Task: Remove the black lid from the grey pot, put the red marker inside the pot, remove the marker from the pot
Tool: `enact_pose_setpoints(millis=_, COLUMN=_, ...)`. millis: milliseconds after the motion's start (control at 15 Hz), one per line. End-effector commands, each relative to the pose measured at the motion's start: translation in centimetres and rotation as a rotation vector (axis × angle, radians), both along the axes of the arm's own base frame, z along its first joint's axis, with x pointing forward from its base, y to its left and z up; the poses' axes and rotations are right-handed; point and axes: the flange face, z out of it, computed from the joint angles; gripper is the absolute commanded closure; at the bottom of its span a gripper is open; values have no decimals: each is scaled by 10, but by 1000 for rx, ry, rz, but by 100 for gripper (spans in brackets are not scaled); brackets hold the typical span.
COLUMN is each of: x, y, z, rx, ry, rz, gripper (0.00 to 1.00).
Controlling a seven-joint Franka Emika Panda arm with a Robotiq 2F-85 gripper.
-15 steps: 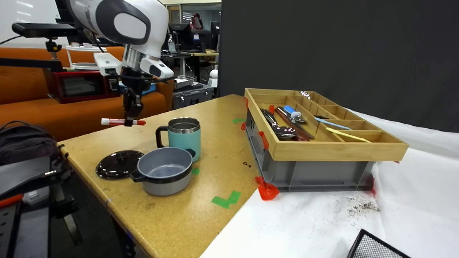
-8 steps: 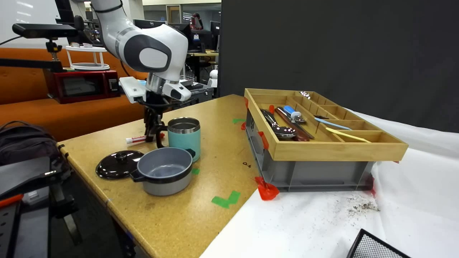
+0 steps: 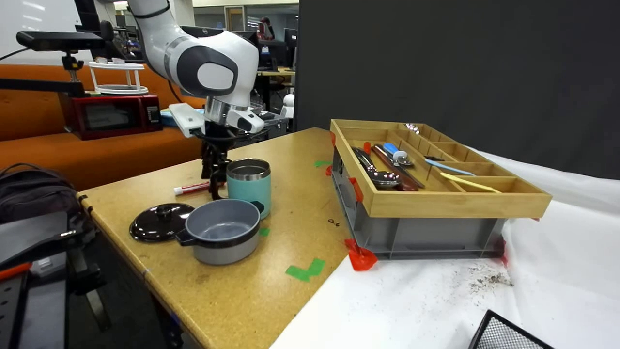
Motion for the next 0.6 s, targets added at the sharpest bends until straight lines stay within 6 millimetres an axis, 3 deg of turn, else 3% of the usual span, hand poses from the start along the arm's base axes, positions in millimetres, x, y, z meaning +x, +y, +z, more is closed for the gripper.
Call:
enact_pose_setpoints(millis=0, x=-4, y=-3, z=16, rx=-37, ry=-30, rz=2, gripper=2)
enact_pose_setpoints(millis=267, x=-14, y=-7, z=41, rx=-56, ry=-60, rz=6, gripper=0)
enact_pose_setpoints(millis=533, x=-32, y=-34, z=85, rx=-49, ry=-93, rz=-18, gripper=0)
